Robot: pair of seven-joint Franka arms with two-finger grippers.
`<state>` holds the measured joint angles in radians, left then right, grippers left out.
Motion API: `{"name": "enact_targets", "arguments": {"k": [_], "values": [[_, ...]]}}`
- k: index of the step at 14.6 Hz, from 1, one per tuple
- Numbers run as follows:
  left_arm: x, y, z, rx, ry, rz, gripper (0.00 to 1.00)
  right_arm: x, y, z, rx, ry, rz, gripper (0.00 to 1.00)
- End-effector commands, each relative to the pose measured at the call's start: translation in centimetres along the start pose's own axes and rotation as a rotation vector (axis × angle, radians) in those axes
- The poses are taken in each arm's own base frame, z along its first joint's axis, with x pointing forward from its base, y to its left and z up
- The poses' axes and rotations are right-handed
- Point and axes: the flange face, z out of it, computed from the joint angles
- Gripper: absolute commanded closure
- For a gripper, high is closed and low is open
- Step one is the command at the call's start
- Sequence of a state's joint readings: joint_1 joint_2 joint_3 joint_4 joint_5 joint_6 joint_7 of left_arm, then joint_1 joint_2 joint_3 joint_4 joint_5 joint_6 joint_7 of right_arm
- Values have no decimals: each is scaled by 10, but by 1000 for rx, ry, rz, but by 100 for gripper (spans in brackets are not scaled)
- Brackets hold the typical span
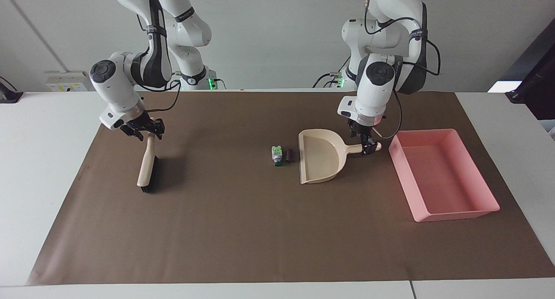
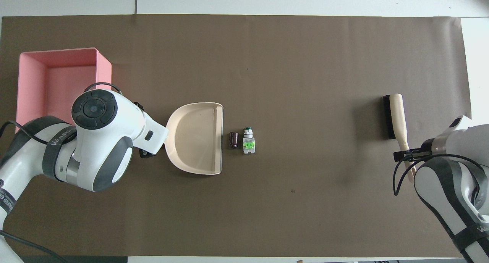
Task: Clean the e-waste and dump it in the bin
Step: 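Grasp the beige dustpan handle with the left gripper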
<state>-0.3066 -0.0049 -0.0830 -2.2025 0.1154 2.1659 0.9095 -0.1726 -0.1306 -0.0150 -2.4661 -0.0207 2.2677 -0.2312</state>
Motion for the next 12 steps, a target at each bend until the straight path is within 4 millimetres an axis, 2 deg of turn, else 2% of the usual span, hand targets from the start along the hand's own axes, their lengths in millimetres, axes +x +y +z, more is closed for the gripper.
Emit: {"name": "enact_targets", "arguments": {"k": [1, 2, 3, 5, 6, 8, 9, 12], "values": [[-9, 19, 5, 31, -8, 42, 14, -5, 2, 3, 4, 12, -13, 29], [-4, 22, 7, 37, -23, 67, 14, -5, 1, 3, 4, 11, -14, 33], [-3, 22, 12, 32, -33, 75, 14, -5, 2, 3, 5, 11, -13, 42], [-2, 20, 19, 27, -48, 84, 14, -5, 1, 2, 5, 11, 5, 87], [1, 17, 26, 27, -63, 97, 15, -4, -1, 2, 5, 8, 15, 100], [8, 14, 32, 34, -66, 113, 16, 0, -4, 0, 6, 5, 14, 100], [10, 11, 28, 45, -57, 113, 16, 3, -6, -3, 6, 3, 22, 100], [17, -4, 16, 65, -44, 97, 16, 20, -20, -35, 5, -14, 0, 100]]}}
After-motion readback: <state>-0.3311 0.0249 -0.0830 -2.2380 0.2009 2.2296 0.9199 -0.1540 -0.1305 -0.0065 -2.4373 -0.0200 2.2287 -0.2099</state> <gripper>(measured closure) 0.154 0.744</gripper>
